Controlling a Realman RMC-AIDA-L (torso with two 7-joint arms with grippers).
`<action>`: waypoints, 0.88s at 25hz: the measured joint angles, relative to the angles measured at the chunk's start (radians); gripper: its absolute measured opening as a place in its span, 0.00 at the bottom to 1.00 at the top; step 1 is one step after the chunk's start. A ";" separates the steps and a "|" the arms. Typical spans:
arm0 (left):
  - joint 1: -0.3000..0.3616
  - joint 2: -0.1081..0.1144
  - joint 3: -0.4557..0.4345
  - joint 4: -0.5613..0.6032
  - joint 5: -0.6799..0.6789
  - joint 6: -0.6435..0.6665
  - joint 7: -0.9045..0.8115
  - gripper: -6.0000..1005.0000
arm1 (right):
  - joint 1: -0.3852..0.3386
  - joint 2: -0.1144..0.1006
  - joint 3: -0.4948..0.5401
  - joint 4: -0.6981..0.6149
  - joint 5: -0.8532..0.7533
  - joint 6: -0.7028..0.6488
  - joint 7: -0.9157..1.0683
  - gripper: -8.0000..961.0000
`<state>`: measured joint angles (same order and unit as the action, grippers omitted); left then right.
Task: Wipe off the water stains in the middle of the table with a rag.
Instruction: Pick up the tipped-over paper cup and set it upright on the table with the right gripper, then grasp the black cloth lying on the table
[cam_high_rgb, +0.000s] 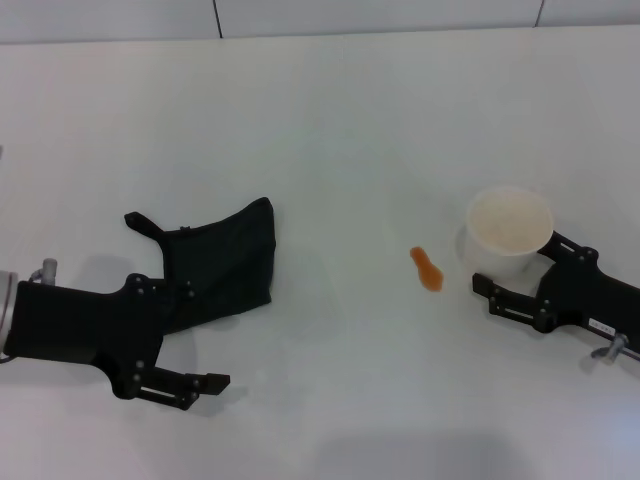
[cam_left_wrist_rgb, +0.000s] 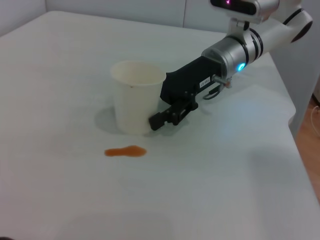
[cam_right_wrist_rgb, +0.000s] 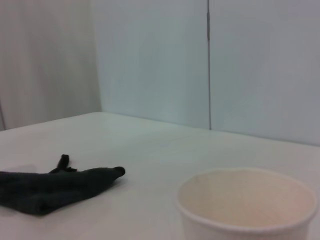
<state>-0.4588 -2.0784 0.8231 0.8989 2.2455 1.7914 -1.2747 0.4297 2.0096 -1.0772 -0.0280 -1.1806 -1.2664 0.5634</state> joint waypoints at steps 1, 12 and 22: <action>0.001 0.000 0.000 0.000 0.000 0.000 0.000 0.84 | -0.005 -0.003 0.000 -0.011 -0.014 -0.001 0.018 0.89; 0.020 0.003 -0.006 0.005 0.000 -0.004 0.000 0.83 | -0.194 -0.039 0.001 -0.406 -0.239 -0.041 0.295 0.89; 0.035 0.003 -0.007 0.037 -0.016 -0.004 -0.002 0.83 | -0.216 -0.065 0.031 -0.937 -0.696 -0.204 0.778 0.88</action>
<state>-0.4239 -2.0759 0.8161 0.9357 2.2295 1.7870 -1.2763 0.2137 1.9444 -1.0462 -0.9649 -1.8767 -1.4702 1.3419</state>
